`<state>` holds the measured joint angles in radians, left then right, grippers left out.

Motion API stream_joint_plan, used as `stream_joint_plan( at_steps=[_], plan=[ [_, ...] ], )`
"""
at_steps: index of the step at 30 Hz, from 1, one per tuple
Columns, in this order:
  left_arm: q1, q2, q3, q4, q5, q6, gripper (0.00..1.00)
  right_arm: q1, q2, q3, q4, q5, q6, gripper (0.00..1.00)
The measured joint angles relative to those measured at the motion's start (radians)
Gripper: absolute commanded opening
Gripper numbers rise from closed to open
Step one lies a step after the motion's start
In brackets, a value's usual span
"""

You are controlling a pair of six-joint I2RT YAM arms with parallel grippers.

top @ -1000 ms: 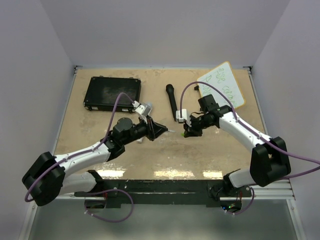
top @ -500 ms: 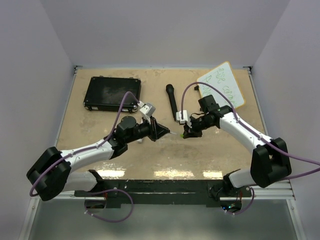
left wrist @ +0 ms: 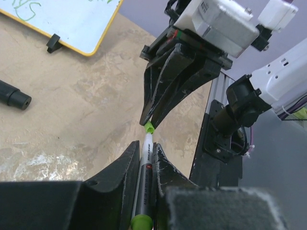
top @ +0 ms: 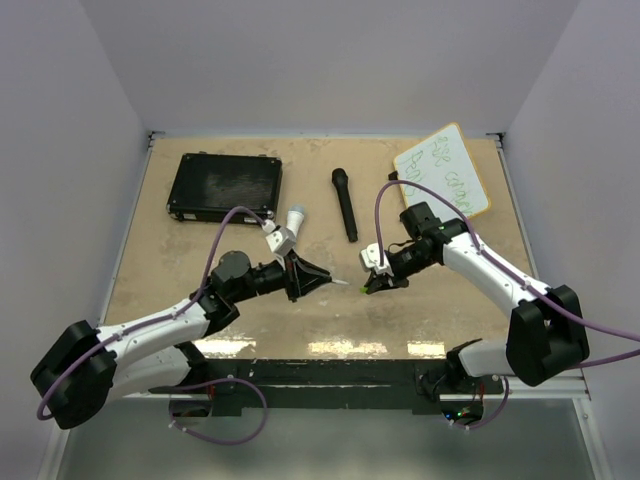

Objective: Write a sentence on the whiteboard
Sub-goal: Insert the whiteboard marker without the cap into the pen cap.

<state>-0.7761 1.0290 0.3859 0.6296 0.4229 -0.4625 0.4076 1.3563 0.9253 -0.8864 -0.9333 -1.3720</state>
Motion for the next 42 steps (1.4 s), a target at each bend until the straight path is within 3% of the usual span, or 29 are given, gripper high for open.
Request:
stream_joint_plan(
  at_steps=[14,42],
  plan=[
    [-0.077,0.108,0.003,0.023,-0.005,0.041,0.00,0.000,0.000,0.000,0.043,0.000,0.045,0.00],
    [-0.083,0.157,0.003,0.133,-0.091,0.045,0.00,0.003,0.013,-0.001,0.047,-0.001,0.061,0.00]
  ],
)
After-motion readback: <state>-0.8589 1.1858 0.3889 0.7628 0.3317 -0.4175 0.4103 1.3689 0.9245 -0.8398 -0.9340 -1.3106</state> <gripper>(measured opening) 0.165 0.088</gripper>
